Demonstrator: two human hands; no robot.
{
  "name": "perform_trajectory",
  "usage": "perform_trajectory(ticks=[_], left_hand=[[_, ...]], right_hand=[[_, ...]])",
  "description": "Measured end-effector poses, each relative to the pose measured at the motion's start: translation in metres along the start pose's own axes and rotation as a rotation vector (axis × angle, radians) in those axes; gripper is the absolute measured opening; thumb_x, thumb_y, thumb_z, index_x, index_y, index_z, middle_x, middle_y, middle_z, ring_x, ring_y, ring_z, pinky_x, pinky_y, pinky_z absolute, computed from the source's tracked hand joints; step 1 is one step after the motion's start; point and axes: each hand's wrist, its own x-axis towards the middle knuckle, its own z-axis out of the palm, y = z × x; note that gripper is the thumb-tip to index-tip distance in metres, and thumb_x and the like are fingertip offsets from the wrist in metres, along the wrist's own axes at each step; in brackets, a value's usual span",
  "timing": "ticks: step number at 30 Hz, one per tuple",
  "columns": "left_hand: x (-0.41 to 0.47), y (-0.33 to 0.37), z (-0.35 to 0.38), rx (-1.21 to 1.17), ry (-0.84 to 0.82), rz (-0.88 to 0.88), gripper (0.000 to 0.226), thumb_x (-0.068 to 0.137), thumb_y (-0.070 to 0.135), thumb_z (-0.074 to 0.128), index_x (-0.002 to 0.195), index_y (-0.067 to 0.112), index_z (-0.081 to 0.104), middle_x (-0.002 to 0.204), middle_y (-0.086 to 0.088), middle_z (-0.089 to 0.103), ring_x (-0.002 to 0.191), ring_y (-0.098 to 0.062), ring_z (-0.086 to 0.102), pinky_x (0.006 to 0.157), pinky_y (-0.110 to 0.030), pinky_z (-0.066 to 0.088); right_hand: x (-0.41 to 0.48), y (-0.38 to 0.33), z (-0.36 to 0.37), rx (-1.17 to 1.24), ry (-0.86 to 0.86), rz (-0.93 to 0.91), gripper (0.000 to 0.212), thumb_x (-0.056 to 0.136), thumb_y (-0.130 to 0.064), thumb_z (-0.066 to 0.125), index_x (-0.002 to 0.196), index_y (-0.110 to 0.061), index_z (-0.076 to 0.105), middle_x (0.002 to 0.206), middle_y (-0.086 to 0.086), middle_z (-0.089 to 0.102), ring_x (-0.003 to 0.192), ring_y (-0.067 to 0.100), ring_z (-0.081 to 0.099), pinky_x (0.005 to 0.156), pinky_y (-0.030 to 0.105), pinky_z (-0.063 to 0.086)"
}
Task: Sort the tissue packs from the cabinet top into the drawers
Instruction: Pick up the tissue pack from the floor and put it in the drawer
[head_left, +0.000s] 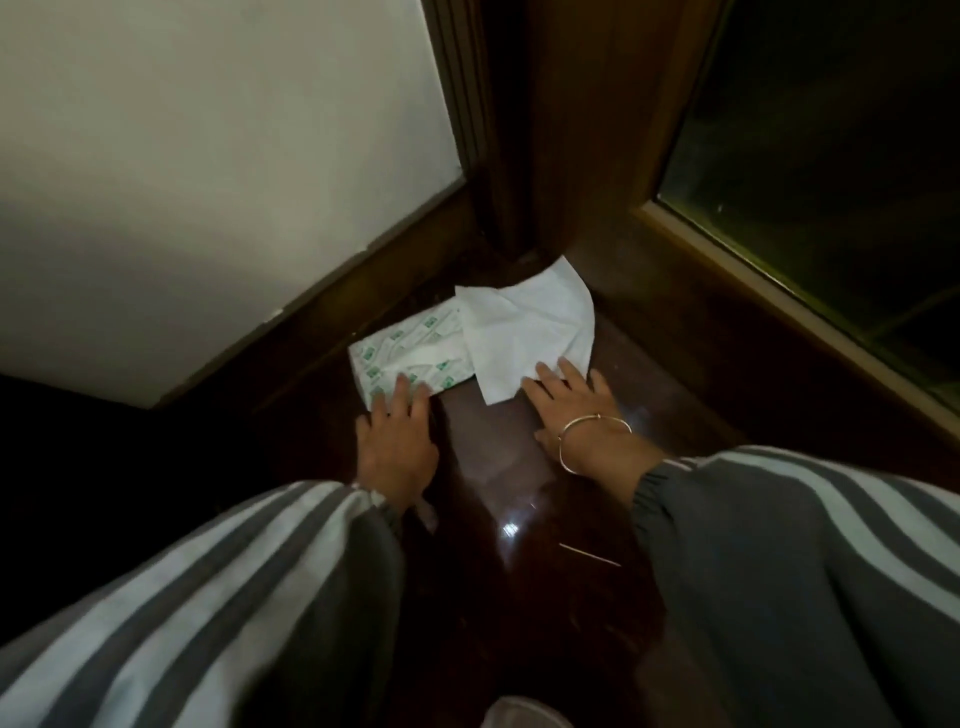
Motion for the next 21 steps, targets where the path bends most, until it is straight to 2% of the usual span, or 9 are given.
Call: perform_trajectory(ticks=[3,5,7,10,12,14,15,18,21], left_hand=[[0.007,-0.015,0.011,-0.078,-0.096,-0.033,0.073,0.093,0.031,0.048,0.152,0.017,0.006,0.161,-0.003,0.004,0.146,-0.033,0.005,0.113,-0.054,0.017],[-0.007,-0.018,0.023,-0.045,-0.03,-0.058,0.069,0.092,0.033,0.048,0.15,0.015,0.015,0.157,-0.007,0.019,0.141,-0.032,0.022,0.11,-0.05,0.025],[-0.033,-0.008,0.038,-0.008,0.063,-0.085,0.058,0.09,0.039,0.048,0.141,0.017,0.032,0.142,-0.006,0.041,0.125,-0.028,0.044,0.101,-0.042,0.032],[-0.075,0.018,0.054,-0.082,0.152,-0.129,0.036,0.088,0.05,0.043,0.113,0.026,0.056,0.11,0.0,0.063,0.102,-0.022,0.058,0.09,-0.039,0.031],[-0.087,0.026,0.055,-0.154,0.238,-0.193,0.03,0.089,0.047,0.046,0.102,0.024,0.062,0.1,-0.002,0.066,0.095,-0.024,0.06,0.085,-0.04,0.033],[-0.082,0.019,0.051,-0.3,0.333,-0.322,0.031,0.087,0.039,0.056,0.111,0.02,0.06,0.111,-0.009,0.058,0.101,-0.028,0.054,0.086,-0.043,0.036],[-0.077,0.013,0.049,-0.395,0.333,-0.41,0.04,0.084,0.036,0.062,0.118,0.017,0.055,0.119,-0.012,0.052,0.107,-0.032,0.051,0.088,-0.045,0.038],[-0.068,-0.006,0.053,-0.679,0.115,-0.616,0.07,0.078,0.029,0.073,0.135,0.009,0.037,0.135,-0.021,0.037,0.12,-0.042,0.043,0.095,-0.051,0.039],[-0.075,-0.009,0.069,-0.904,-0.046,-0.686,0.057,0.081,0.013,0.072,0.126,-0.002,0.042,0.13,-0.027,0.048,0.116,-0.043,0.052,0.096,-0.049,0.045]], right_hand=[[-0.01,0.006,0.009,0.02,-0.043,0.048,0.066,0.094,-0.036,0.047,0.149,-0.02,0.014,0.158,0.002,0.01,0.146,0.026,0.003,0.115,0.052,0.004],[-0.02,0.004,0.015,0.037,-0.006,0.058,0.064,0.094,-0.033,0.048,0.148,-0.021,0.016,0.158,0.001,0.008,0.146,0.024,0.001,0.116,0.05,0.003],[-0.033,-0.004,0.021,0.099,0.037,0.082,0.064,0.091,-0.027,0.052,0.147,-0.022,0.021,0.158,-0.001,0.009,0.146,0.022,0.002,0.116,0.047,0.006],[-0.054,-0.017,0.025,0.217,0.068,0.11,0.048,0.095,-0.029,0.044,0.141,-0.022,0.034,0.155,-0.002,0.022,0.144,0.019,0.012,0.115,0.042,0.011],[-0.068,-0.023,0.027,0.26,0.108,0.119,0.043,0.096,-0.031,0.039,0.138,-0.023,0.039,0.151,-0.004,0.029,0.141,0.016,0.02,0.113,0.035,0.015],[-0.079,-0.027,0.029,0.31,0.145,0.135,0.041,0.096,-0.032,0.038,0.136,-0.024,0.042,0.147,-0.005,0.034,0.136,0.015,0.028,0.109,0.029,0.021],[-0.083,-0.03,0.03,0.339,0.148,0.143,0.039,0.096,-0.031,0.039,0.134,-0.024,0.043,0.144,-0.004,0.037,0.133,0.016,0.032,0.107,0.027,0.025],[-0.09,-0.042,0.03,0.438,0.118,0.173,0.036,0.094,-0.027,0.042,0.129,-0.021,0.048,0.135,0.0,0.046,0.125,0.02,0.039,0.103,0.029,0.033],[-0.098,-0.057,0.03,0.555,0.096,0.201,0.035,0.091,-0.023,0.046,0.125,-0.018,0.052,0.127,0.003,0.052,0.118,0.023,0.046,0.099,0.031,0.037]])
